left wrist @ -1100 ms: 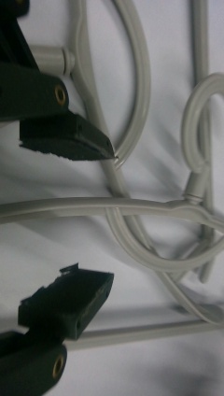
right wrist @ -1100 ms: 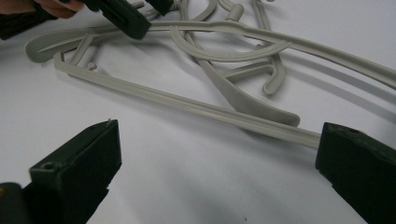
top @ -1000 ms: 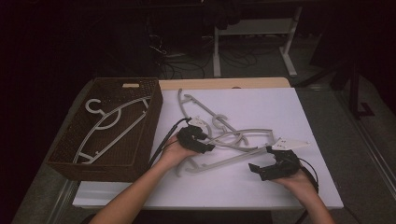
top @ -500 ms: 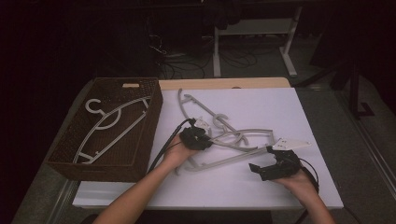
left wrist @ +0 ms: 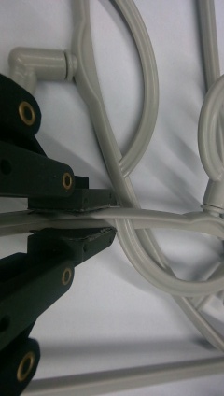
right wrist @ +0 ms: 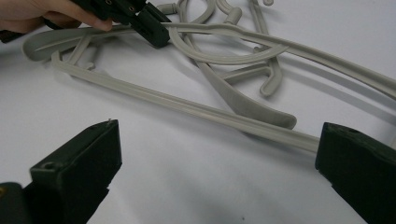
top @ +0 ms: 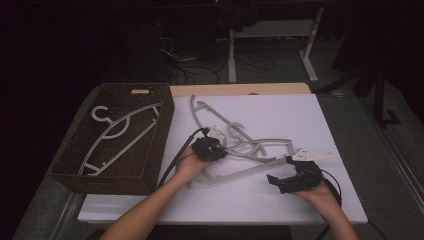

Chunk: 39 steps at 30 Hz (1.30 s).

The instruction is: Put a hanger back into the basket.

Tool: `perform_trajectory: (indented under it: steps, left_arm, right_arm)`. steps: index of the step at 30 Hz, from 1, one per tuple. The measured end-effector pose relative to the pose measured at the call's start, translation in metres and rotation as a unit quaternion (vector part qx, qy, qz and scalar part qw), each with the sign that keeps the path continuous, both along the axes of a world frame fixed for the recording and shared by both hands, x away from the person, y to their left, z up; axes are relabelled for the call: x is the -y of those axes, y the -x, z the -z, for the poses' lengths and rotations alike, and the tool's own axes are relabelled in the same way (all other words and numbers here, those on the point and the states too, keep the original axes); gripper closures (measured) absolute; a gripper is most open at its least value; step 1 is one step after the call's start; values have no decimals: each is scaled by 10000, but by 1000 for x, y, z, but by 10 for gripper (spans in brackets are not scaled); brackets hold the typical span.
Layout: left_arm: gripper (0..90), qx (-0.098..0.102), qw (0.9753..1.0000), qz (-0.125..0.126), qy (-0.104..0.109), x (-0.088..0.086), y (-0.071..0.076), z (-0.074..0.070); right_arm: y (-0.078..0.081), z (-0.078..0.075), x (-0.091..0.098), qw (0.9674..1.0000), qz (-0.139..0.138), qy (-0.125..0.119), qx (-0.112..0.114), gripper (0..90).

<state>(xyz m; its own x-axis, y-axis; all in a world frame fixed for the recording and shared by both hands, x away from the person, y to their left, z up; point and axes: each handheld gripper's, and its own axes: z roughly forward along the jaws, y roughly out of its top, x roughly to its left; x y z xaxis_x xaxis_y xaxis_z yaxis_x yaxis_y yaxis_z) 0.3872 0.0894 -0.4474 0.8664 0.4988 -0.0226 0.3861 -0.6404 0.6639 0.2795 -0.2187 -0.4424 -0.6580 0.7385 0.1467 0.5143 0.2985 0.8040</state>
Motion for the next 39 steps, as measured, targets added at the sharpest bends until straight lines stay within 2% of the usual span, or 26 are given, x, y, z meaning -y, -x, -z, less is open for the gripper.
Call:
perform_trajectory:
  steps: [4, 8, 13, 15, 19, 24, 29, 32, 34, 39]
  left_arm:
    - [822, 61, 9998, -95, 146, -4, 2, -14]
    - [822, 131, 9991, -268, 311, -13, 4, -36]
    - [821, 167, 9976, -415, 528, -28, 6, -75]
    - [821, 202, 9975, -438, 526, -34, 6, -94]
    - [821, 413, 9966, -479, 525, -50, 6, -129]
    - [821, 576, 9951, -582, 557, -78, 6, -162]
    - [820, 758, 9926, -774, 546, -116, 7, -182]
    - [820, 896, 9901, -950, 518, -141, 8, -188]
    - [820, 916, 9888, -1067, 495, -158, 8, -191]
    - [820, 1063, 9832, -1428, 398, -201, 11, -195]
  right_arm:
    - [1, -1, 1, 10000, -6, -31, 13, 3]
    - [1, -1, 2, 10000, 8, -49, 30, 3]
    - [1, -2, 5, 9999, 44, -79, 44, 3]
    - [1, -2, 5, 10000, 40, -71, 43, 3]
    - [1, -2, 4, 10000, 35, -72, 47, 3]
    - [1, -2, 4, 10000, 26, -69, 64, 3]
    - [1, -2, 4, 10000, 42, -73, 47, 3]
    - [1, -2, 4, 10000, 39, -63, 43, 3]
    - [1, -2, 4, 10000, 41, -64, 37, 3]
    - [0, -2, 5, 10000, 59, -68, 31, 3]
